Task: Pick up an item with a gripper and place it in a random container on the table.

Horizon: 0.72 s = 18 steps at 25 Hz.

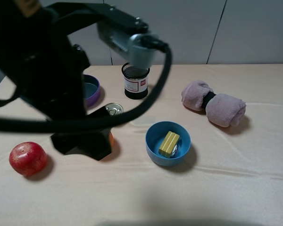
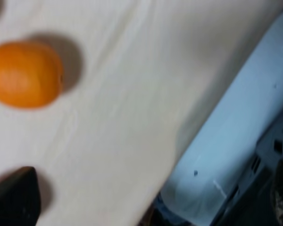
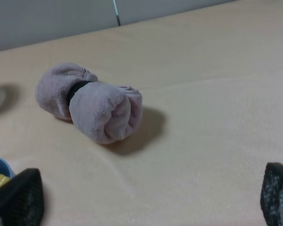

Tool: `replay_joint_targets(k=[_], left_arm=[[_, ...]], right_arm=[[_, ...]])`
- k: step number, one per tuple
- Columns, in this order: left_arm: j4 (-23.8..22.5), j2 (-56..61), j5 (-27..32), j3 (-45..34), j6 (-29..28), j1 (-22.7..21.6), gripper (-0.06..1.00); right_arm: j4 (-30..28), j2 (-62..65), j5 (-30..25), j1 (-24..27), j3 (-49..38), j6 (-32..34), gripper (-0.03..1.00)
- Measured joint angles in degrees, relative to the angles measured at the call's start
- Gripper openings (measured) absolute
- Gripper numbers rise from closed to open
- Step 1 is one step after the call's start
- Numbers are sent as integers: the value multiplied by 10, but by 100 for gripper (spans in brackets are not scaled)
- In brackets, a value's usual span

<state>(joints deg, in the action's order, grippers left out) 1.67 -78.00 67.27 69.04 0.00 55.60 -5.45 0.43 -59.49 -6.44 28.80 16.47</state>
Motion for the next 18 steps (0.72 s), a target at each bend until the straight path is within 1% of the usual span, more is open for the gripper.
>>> replay_joint_targets(k=[4, 7, 10, 13, 18], left_arm=[[0, 71, -3, -77, 0, 0, 99], [1, 113, -32, -135, 0, -10, 99], [1, 145, -59, -183, 0, -42, 99], [1, 177, -66, -225, 0, -85, 99], [1, 254, -69, -290, 0, -140, 99]], right_arm=[[0, 0, 0, 0, 0, 0, 69], [1, 0, 0, 0, 0, 0, 69], [1, 0, 0, 0, 0, 0, 69], [1, 0, 0, 0, 0, 0, 69], [1, 0, 0, 0, 0, 0, 69]])
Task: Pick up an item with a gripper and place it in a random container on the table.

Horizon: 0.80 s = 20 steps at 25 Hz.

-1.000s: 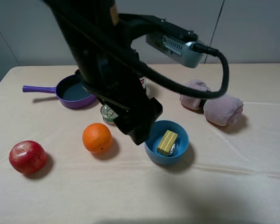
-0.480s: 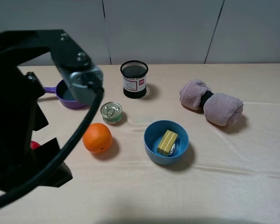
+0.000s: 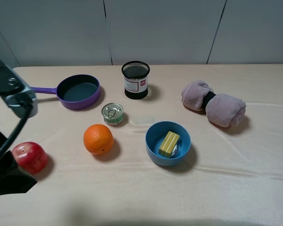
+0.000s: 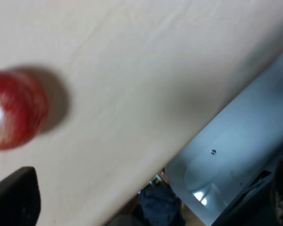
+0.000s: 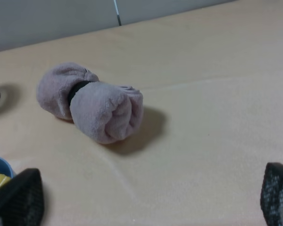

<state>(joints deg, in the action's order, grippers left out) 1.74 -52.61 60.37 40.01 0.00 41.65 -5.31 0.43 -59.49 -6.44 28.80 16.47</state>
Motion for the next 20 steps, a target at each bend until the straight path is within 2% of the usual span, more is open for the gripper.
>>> replay_joint_targets(k=[10, 20], left_arm=[[0, 190, 2, -103, 0, -108, 99], [7, 341, -1, -115, 30, -227, 99]], right_arm=[[0, 0, 0, 0, 0, 0, 69], [0, 0, 0, 0, 0, 0, 69]])
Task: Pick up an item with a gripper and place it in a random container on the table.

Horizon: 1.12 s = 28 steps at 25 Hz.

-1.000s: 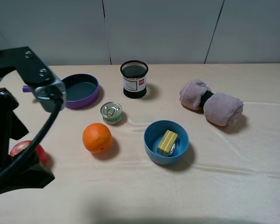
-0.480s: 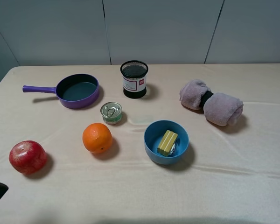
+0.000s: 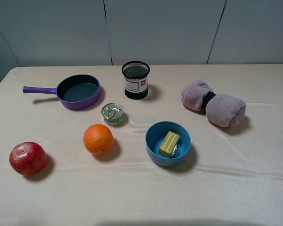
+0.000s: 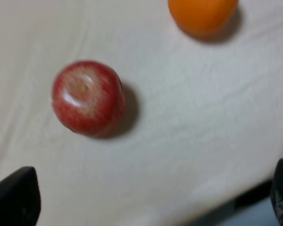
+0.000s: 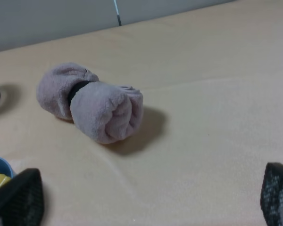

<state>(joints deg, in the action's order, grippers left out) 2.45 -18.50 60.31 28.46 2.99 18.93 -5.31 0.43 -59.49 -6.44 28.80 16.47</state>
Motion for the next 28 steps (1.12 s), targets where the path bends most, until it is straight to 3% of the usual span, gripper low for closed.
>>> replay_joint_targets(k=[24, 28], left_arm=[[21, 187, 1, 0, 28, -176, 99], [21, 187, 1, 0, 28, -183, 99]], right_arm=[[0, 0, 0, 0, 0, 0, 69], [1, 0, 0, 0, 0, 0, 69]])
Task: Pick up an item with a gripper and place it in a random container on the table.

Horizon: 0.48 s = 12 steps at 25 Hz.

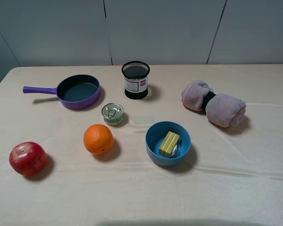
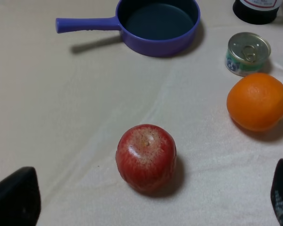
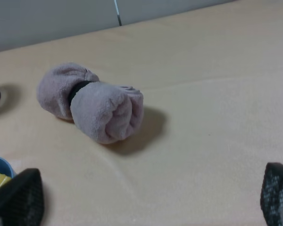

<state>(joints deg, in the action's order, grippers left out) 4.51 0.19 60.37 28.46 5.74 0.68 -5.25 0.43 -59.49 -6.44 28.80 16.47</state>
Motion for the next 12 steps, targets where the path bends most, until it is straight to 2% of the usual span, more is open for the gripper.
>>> replay_joint_targets(k=[12], left_arm=[[0, 0, 0, 0, -1, 0, 99]], right_arm=[[2, 0, 0, 0, 0, 0, 69]])
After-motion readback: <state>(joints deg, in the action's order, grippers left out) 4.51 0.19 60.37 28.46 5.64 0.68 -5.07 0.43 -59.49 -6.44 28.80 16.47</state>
